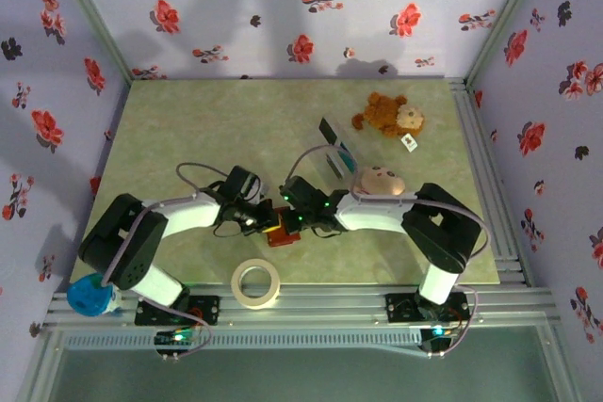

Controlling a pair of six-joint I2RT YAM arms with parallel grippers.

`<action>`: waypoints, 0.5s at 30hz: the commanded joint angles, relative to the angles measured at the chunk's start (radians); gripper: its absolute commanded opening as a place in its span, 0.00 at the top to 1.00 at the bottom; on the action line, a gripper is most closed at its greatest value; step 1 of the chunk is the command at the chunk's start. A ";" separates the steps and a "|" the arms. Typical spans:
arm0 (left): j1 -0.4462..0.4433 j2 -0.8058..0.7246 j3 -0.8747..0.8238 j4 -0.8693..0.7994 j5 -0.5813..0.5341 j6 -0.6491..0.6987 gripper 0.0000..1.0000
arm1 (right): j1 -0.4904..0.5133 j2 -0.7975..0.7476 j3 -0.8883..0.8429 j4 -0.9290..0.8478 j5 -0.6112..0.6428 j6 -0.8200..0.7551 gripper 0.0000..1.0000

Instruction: Put the credit cards into the card holder

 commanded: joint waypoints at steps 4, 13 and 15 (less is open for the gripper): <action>-0.021 0.082 -0.096 0.092 0.000 -0.126 1.00 | 0.011 -0.036 -0.086 0.138 0.018 -0.039 1.00; -0.021 0.061 -0.119 0.098 -0.032 -0.152 1.00 | 0.012 -0.069 -0.176 0.238 0.091 -0.054 1.00; -0.021 0.056 -0.123 0.098 -0.041 -0.154 1.00 | 0.011 -0.093 -0.203 0.261 0.121 -0.048 1.00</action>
